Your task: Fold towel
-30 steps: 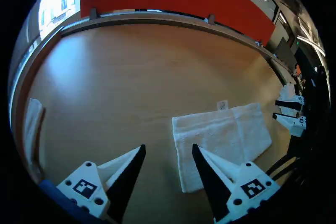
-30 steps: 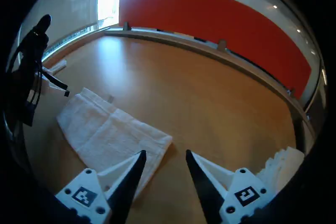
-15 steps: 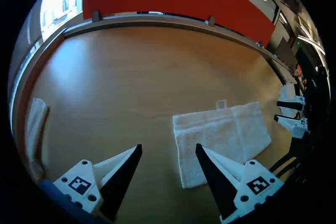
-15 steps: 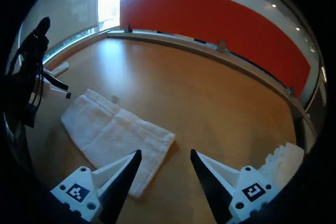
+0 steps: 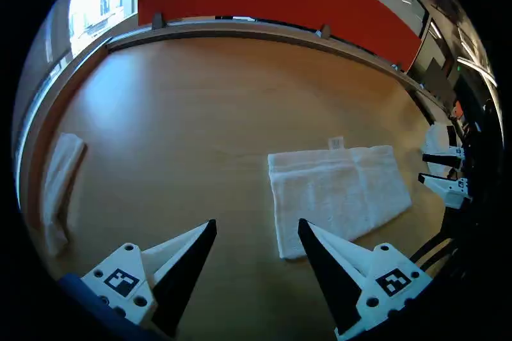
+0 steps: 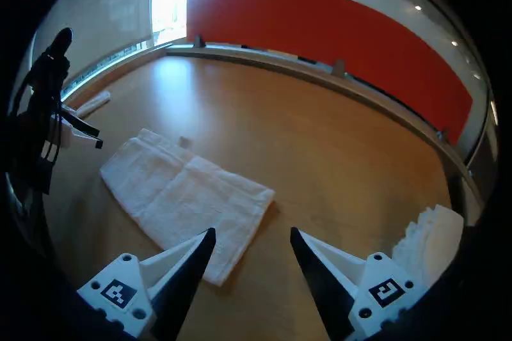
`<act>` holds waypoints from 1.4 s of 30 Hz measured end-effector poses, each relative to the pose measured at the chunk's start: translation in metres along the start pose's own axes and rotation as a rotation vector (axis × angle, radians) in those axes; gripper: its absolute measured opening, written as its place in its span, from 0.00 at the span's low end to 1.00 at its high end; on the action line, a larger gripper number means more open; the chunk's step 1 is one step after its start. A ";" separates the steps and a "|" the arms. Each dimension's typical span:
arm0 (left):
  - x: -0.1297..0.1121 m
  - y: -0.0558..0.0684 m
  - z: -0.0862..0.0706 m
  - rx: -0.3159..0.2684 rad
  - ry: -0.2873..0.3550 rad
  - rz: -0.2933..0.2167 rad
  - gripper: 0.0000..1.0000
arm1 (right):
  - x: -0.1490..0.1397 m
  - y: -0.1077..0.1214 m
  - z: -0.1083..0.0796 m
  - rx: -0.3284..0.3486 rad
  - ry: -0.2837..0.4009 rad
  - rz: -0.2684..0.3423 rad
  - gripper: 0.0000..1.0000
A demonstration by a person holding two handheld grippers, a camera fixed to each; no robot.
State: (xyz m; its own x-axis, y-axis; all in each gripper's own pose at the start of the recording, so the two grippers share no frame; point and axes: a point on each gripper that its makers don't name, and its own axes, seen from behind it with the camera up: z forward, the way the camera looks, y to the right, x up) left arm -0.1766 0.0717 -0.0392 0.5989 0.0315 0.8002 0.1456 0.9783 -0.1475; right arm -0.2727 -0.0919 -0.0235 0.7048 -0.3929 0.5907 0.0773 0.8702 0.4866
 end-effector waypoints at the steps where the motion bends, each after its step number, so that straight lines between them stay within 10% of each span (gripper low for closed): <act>1: -0.003 0.000 -0.002 0.001 -0.001 -0.002 0.95 | -0.001 -0.001 -0.001 0.001 -0.001 0.000 0.90; 42: -0.070 -0.033 -0.063 0.071 -0.025 -0.072 0.95 | -0.061 -0.034 -0.003 0.097 -0.116 -0.109 0.87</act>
State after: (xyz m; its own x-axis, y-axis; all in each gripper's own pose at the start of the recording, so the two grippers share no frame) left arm -0.1735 0.0240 -0.1268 0.5689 -0.0352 0.8217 0.1309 0.9902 -0.0482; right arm -0.3159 -0.0963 -0.0781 0.6091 -0.5196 0.5991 0.0764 0.7904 0.6078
